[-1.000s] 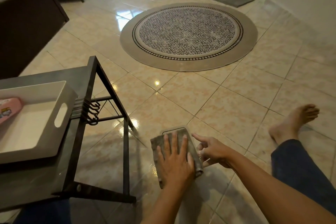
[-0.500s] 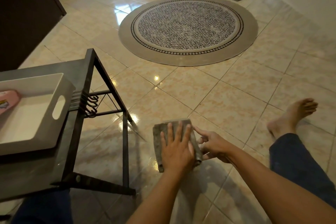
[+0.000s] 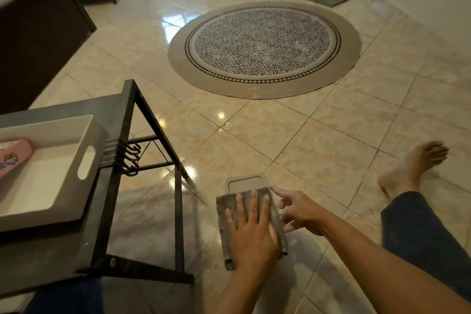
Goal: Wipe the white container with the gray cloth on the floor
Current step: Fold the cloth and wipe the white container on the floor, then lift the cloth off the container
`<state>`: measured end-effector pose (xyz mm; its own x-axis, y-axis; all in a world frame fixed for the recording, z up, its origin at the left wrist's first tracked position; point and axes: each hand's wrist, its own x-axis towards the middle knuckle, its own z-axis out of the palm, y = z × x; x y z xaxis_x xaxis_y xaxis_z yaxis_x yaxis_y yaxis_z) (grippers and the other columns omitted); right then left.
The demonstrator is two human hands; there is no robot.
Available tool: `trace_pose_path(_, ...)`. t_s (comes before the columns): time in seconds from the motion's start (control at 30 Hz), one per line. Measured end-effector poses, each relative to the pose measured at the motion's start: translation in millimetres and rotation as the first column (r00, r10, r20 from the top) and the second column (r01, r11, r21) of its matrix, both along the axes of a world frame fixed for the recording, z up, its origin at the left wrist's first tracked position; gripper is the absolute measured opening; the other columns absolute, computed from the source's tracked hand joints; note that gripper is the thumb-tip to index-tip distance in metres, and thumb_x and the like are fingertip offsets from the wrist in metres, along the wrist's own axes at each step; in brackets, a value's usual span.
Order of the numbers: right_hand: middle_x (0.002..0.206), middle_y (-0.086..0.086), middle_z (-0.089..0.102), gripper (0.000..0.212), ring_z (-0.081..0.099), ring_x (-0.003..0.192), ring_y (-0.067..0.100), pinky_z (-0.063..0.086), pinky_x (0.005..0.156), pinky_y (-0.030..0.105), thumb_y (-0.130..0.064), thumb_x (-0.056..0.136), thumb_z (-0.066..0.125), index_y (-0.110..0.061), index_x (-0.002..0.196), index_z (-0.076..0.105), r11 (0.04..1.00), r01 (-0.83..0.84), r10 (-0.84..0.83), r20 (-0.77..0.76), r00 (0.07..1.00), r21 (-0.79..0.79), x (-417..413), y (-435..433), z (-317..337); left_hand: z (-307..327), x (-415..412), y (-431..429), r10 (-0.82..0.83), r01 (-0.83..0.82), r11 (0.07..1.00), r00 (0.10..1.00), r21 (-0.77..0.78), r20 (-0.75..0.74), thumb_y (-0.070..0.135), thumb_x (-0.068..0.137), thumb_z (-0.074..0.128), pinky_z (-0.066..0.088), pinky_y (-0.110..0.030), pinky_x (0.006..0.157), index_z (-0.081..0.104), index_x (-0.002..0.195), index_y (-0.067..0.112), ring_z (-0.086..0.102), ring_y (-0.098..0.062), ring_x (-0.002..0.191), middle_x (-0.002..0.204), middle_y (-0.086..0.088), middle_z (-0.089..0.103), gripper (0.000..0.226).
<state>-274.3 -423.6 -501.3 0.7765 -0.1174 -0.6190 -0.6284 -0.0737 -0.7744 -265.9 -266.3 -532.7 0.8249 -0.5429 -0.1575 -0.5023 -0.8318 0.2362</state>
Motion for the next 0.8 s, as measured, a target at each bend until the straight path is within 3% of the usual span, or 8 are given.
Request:
trace_pose_path(0.13, 0.089, 0.015, 0.054, 0.083, 0.06, 0.074, 0.024, 0.062, 0.071, 0.045, 0.015, 0.084, 0.05, -0.027, 0.153, 0.03, 0.998, -0.032, 0.032, 0.006, 0.999, -0.048, 2.1, -0.5, -4.3, 6.5, 32.3, -19.4, -0.05, 0.048, 0.996, 0.998, 0.072, 0.033, 0.061, 0.071, 0.001, -0.014, -0.058, 0.112, -0.013, 0.149, 0.029, -0.032, -0.032, 0.138, 0.155, -0.003, -0.026, 0.086)
trace_pose_path(0.27, 0.087, 0.013, 0.052, 0.082, 0.061, 0.072, 0.024, 0.062, 0.076, 0.05, 0.019, 0.086, 0.044, -0.025, 0.153, 0.029, 0.998, -0.005, 0.006, 0.003, 1.0, -0.055, -3.5, 2.3, -4.9, 7.2, 21.1, -7.8, -0.064, 0.064, 0.997, 0.998, -0.03, -0.001, 0.056, 0.089, 0.017, -0.015, -0.057, 0.111, -0.014, 0.148, 0.034, -0.036, -0.024, 0.137, 0.157, 0.0, -0.025, 0.071)
trace_pose_path(0.37, 0.086, 0.01, 0.052, 0.08, 0.059, 0.066, 0.018, 0.063, 0.069, 0.042, 0.018, 0.087, 0.046, -0.024, 0.153, 0.029, 1.0, 0.018, -0.018, 0.024, 1.0, -0.022, -4.0, 2.4, -3.8, 14.2, 10.4, 25.3, 0.27, -0.291, 0.92, 0.956, -0.264, -0.112, 0.059, 0.091, 0.042, -0.006, -0.056, 0.113, -0.016, 0.148, 0.033, -0.02, -0.02, 0.143, 0.158, 0.005, -0.022, 0.086)
trace_pose_path(0.43, 0.085, 0.009, 0.051, 0.077, 0.058, 0.064, 0.016, 0.061, 0.06, 0.032, 0.016, 0.088, 0.048, -0.024, 0.152, 0.032, 0.999, 0.029, -0.028, 0.034, 0.999, -0.038, -4.9, 2.4, -3.9, 18.7, 19.9, 45.4, 0.51, -0.721, 0.637, 0.66, -0.273, -0.552, 0.062, 0.081, 0.061, 0.027, -0.057, 0.109, 0.001, 0.151, 0.021, 0.024, -0.032, 0.14, 0.159, -0.011, 0.016, 0.101)
trace_pose_path(0.47, 0.084, 0.009, 0.051, 0.076, 0.057, 0.064, 0.017, 0.06, 0.058, 0.03, 0.016, 0.089, 0.048, -0.024, 0.152, 0.033, 0.998, 0.034, -0.032, 0.038, 0.999, -0.045, -6.2, 4.1, -3.6, 21.3, 22.4, 54.3, 0.445, -0.851, 0.477, 0.45, -0.22, -0.774, 0.059, 0.074, 0.069, 0.045, -0.053, 0.098, 0.023, 0.147, 0.012, 0.05, -0.033, 0.123, 0.143, -0.016, 0.044, 0.098)
trace_pose_path(0.53, 0.082, 0.009, 0.052, 0.073, 0.057, 0.066, 0.019, 0.062, 0.062, 0.036, 0.013, 0.091, 0.049, -0.024, 0.151, 0.033, 0.996, 0.059, -0.057, 0.038, 0.998, -0.071, -8.1, 7.6, -2.1, 27.2, 18.5, 67.1, 0.305, -0.897, 0.415, 0.292, -0.15, -0.906, 0.05, 0.071, 0.075, 0.058, -0.04, 0.074, 0.055, 0.122, 0.006, 0.067, -0.026, 0.093, 0.11, -0.012, 0.068, 0.07)
trace_pose_path(0.67, 0.08, 0.011, 0.058, 0.071, 0.061, 0.071, 0.023, 0.063, 0.073, 0.047, 0.006, 0.089, 0.06, -0.019, 0.151, 0.034, 0.973, 0.115, -0.112, 0.029, 0.993, -0.198, -14.3, 14.4, 0.4, 57.7, 1.9, 64.6, 0.355, -0.795, 0.487, 0.559, -0.362, -0.749, 0.018, 0.09, 0.063, 0.051, -0.02, 0.057, 0.053, 0.107, 0.027, 0.062, -0.01, 0.085, 0.101, 0.002, 0.061, 0.022)
trace_pose_path(0.8, 0.082, 0.005, 0.062, 0.063, 0.058, 0.071, 0.019, 0.055, 0.069, 0.042, -0.012, 0.089, 0.068, -0.013, 0.147, 0.043, 0.91, 0.205, -0.15, 0.173, 0.973, -0.361, -18.9, 18.8, 29.4, 138.5, -5.0, 72.6, 0.259, -0.537, 0.611, 0.83, -0.582, -0.494, 0.016, 0.091, 0.062, 0.052, -0.017, 0.058, 0.047, 0.1, 0.037, 0.062, -0.005, 0.088, 0.1, 0.01, 0.06, 0.027)
